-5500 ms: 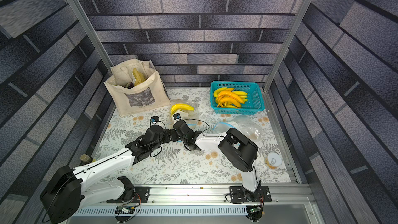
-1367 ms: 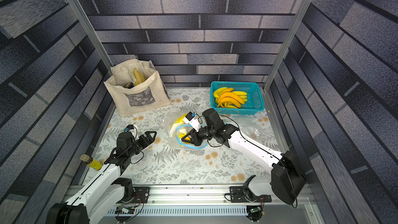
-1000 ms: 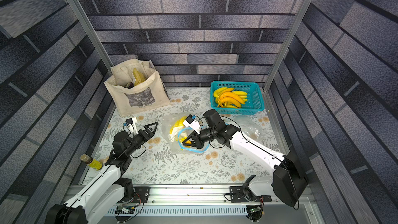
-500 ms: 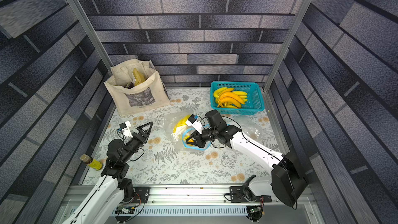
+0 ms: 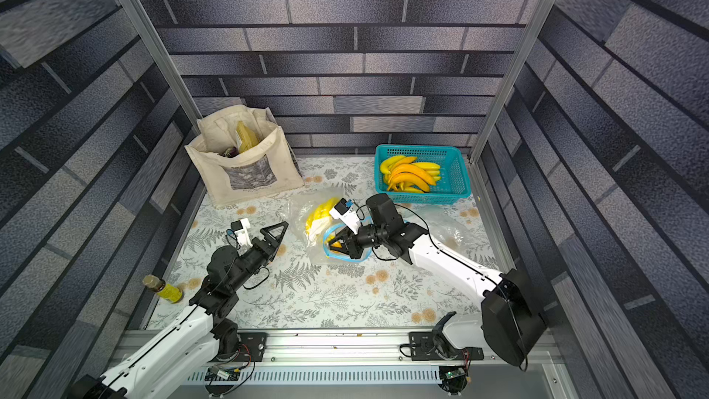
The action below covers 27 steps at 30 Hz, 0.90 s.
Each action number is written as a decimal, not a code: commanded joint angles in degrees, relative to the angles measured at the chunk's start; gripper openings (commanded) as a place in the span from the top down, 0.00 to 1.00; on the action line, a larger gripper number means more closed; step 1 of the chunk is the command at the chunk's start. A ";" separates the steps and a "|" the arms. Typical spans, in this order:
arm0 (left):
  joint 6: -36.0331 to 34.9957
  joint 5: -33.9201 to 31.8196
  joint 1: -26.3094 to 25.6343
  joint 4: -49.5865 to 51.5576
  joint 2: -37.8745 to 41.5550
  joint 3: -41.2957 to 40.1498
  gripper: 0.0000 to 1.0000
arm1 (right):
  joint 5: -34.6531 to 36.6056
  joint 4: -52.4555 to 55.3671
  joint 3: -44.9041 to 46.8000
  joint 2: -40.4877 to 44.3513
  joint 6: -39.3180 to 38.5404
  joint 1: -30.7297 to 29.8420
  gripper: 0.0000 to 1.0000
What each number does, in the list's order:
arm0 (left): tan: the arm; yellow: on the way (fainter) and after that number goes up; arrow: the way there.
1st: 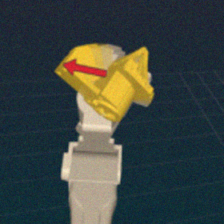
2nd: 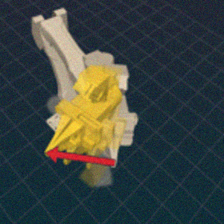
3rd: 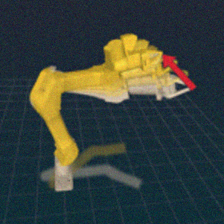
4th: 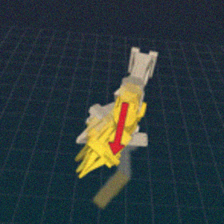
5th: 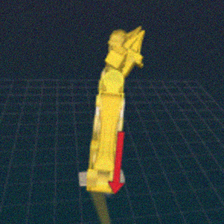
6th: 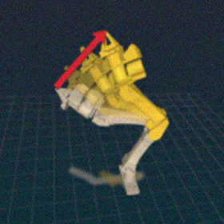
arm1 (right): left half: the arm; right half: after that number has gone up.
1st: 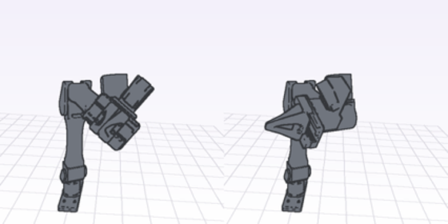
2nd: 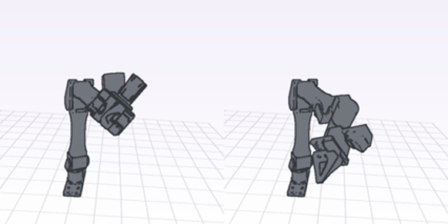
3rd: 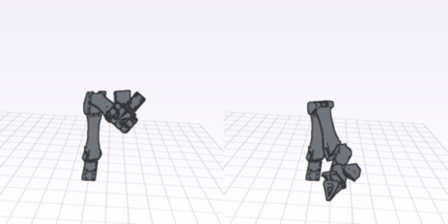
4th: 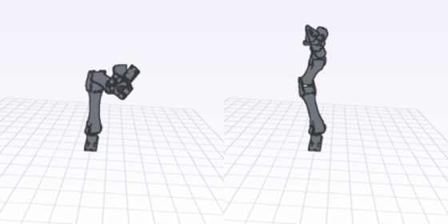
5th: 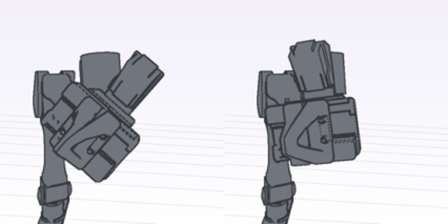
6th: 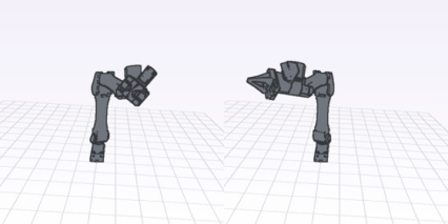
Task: Open the zip-top bag and take out the banana
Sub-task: Pick up the banana from the zipper food storage bag.
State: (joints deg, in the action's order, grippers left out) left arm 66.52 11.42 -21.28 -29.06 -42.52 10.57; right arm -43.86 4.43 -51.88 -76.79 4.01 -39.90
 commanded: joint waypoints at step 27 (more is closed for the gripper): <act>-0.18 -4.98 -4.55 -16.87 -19.01 9.22 0.97 | -0.98 -8.98 3.10 -2.45 5.05 -1.84 1.00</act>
State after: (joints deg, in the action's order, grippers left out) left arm 67.07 8.03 -27.11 -46.81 -62.61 18.06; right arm -44.18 -2.46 -50.02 -79.44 8.40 -41.15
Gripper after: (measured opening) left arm 0.168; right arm 0.132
